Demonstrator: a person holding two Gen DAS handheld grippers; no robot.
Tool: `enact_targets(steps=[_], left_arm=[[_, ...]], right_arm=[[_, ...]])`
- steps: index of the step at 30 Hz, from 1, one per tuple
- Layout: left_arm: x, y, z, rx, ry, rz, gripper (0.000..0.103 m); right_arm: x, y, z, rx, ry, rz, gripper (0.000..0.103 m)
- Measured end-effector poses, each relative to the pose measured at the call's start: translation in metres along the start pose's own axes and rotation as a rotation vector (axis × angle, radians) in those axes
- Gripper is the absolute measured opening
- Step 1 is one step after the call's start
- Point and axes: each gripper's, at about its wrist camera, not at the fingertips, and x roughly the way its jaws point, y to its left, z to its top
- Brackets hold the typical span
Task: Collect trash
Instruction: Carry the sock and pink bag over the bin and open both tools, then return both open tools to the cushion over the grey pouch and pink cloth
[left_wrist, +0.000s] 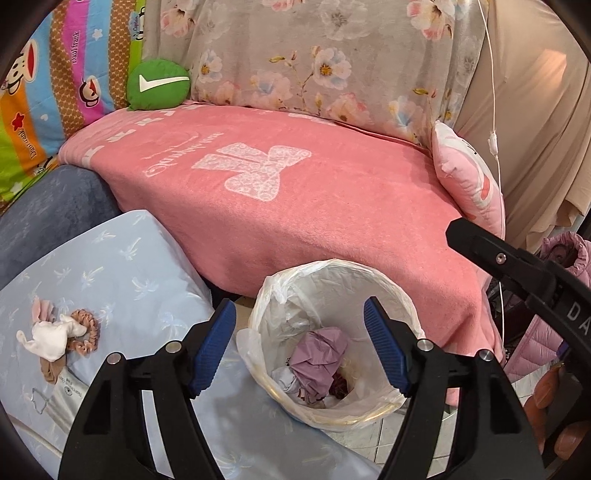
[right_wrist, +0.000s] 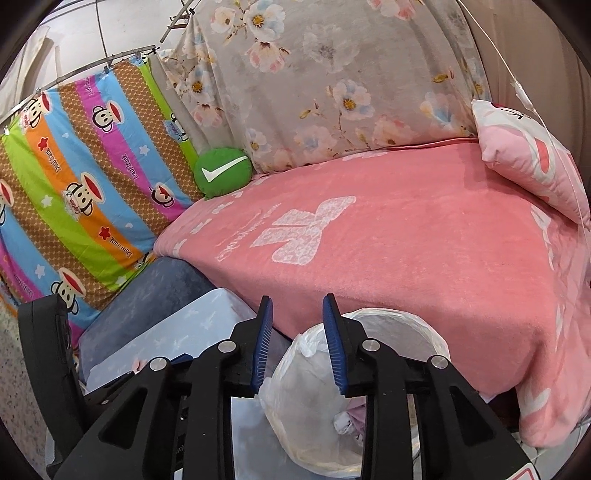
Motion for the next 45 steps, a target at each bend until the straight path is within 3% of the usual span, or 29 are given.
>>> enact_targets(steps=[7,11,21,33,45], left_arm=[[-0.008,0.018,-0.01,-0.04,0.004,0.035,0.068],[-0.013,0.034,-0.018,-0.08,0.015,0.059,0.078],[-0.03,0.074,-0.042,-0.143,0.023,0.128,0.083],[-0.045,0.124,-0.068,-0.231,0.038,0.191,0.084],[-0.053,0.198,-0.113,-0.383,0.098,0.29,0.084]], right_arm=[[0.001,0.01,-0.017,-0.003,0.038,0.027,0.036],[0.003,0.023,-0.029,-0.018,0.067,0.039,0.038],[0.011,0.063,-0.069,-0.078,0.138,0.078,0.044],[0.031,0.106,-0.114,-0.141,0.234,0.097,0.048],[0.064,0.153,-0.164,-0.208,0.35,0.124,0.05]])
